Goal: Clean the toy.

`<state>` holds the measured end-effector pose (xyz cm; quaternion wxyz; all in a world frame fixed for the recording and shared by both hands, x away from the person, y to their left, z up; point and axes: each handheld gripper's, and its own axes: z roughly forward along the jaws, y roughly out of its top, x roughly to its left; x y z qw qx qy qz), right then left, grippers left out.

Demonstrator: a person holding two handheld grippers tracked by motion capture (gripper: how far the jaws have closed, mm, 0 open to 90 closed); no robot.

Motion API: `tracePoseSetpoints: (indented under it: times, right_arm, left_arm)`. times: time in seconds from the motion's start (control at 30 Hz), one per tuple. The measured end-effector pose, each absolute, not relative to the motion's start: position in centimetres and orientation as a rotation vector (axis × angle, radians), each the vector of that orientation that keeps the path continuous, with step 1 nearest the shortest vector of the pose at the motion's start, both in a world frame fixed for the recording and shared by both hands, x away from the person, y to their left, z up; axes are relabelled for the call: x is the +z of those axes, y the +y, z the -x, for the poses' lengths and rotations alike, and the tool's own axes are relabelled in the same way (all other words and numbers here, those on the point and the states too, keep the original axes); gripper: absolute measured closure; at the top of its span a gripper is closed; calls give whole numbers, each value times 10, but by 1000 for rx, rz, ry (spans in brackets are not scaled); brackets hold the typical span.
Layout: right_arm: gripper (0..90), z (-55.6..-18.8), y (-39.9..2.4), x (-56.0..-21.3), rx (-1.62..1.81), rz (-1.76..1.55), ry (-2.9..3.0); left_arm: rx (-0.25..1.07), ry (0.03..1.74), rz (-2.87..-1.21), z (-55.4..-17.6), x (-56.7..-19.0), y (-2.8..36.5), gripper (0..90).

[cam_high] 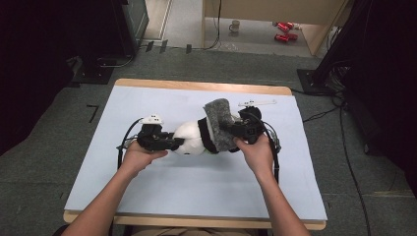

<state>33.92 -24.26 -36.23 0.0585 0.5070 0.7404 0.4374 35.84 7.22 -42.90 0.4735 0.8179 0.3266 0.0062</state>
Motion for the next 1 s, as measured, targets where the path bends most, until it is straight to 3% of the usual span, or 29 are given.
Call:
tracePoseSetpoints:
  times: [0.17, 0.47, 0.73, 1.0]
  right_arm:
    - [790, -341, -254, -361, 1309, -1567, 2237]
    - [792, -345, -244, -366, 1265, -1541, 2190]
    - [792, -351, -246, -368, 1272, -1560, 2169]
    - [791, -355, -247, -368, 1286, -1567, 2165]
  left_arm:
    - [12, 783, -1993, -361, -432, 76, 653]
    - [41, 745, -1973, -361, -433, 81, 353]
    - [29, 696, -1971, -352, -438, 95, 287]
    - [135, 699, -1997, -350, -457, 77, 206]
